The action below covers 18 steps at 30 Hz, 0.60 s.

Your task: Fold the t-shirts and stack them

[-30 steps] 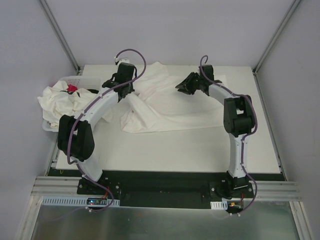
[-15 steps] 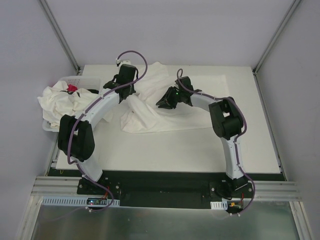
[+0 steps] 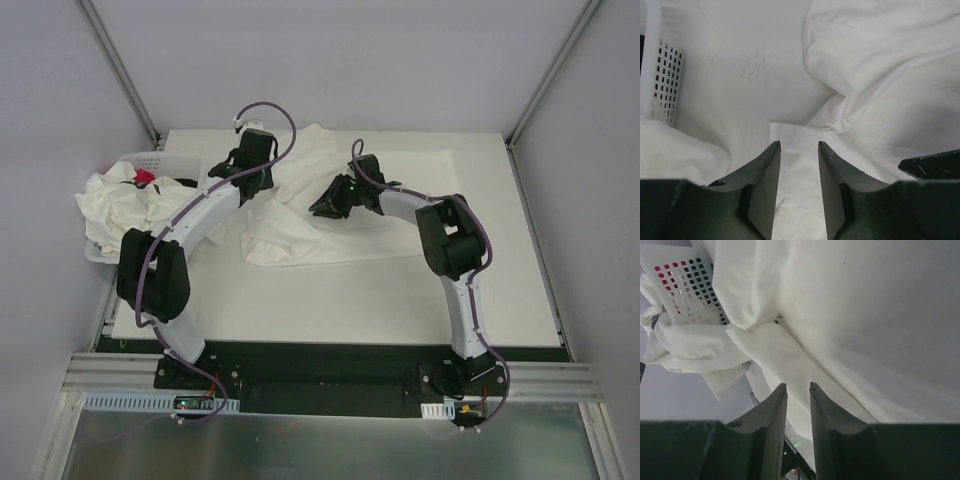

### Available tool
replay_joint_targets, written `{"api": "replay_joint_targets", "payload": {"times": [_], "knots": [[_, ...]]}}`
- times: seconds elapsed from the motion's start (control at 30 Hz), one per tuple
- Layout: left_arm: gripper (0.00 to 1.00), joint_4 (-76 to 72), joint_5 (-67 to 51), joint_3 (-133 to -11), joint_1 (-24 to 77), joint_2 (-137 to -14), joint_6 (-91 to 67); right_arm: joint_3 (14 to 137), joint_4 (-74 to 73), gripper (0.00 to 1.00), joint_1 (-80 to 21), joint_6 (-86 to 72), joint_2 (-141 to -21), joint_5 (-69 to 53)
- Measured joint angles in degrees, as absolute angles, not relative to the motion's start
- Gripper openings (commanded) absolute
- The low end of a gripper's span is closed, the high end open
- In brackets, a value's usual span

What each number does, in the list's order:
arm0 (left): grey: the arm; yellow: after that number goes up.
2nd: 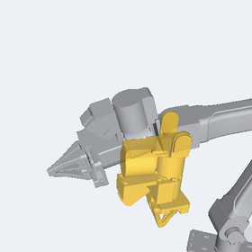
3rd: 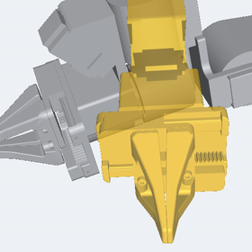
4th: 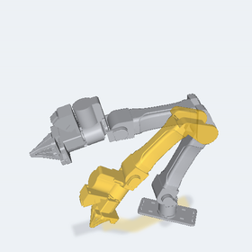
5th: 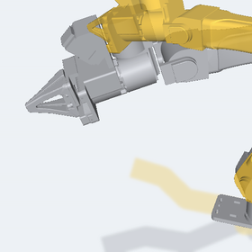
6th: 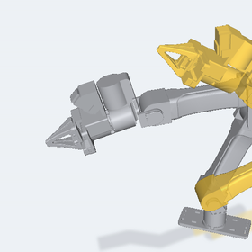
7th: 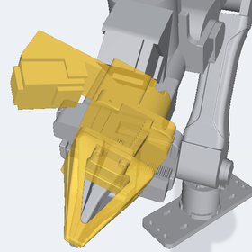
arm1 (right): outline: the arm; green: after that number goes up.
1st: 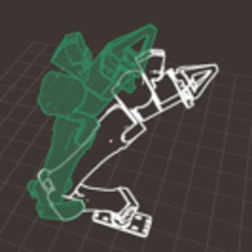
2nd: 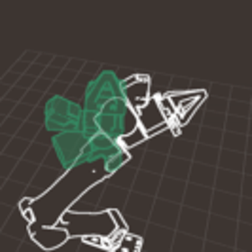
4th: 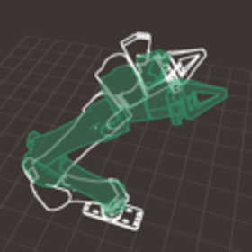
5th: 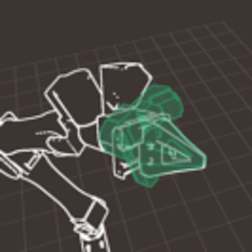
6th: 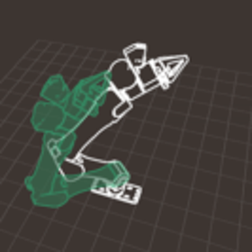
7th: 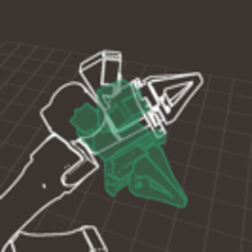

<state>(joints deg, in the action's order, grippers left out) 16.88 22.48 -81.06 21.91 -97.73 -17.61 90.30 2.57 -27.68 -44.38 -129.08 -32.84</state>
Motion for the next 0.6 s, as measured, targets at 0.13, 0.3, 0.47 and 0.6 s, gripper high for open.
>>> {"api": "replay_joint_targets", "payload": {"times": [0.13,0.3,0.47,0.6], "knots": [[0.33,16.86,22.44,-80.86,22.94,-97.8,-18.52,90.67,2.83,0.27,-27.68,-44.91,-129.25,-32.88],[0.19,16.84,22.5,-75.61,27.0,-94.59,-21.15,92.62,3.68,0.27,-28.01,-45.45,-131.2,-32.97],[0.04,18.85,22.24,-69.91,32.86,-88.64,-24.21,93.56,3.9,0.29,-28.91,-46.02,-133.58,-33.19],[0.04,20.27,21.41,-67.59,33.82,-85.47,-26.76,93.6,3.88,0.31,-29.82,-46.3,-134.61,-33.45]]}}
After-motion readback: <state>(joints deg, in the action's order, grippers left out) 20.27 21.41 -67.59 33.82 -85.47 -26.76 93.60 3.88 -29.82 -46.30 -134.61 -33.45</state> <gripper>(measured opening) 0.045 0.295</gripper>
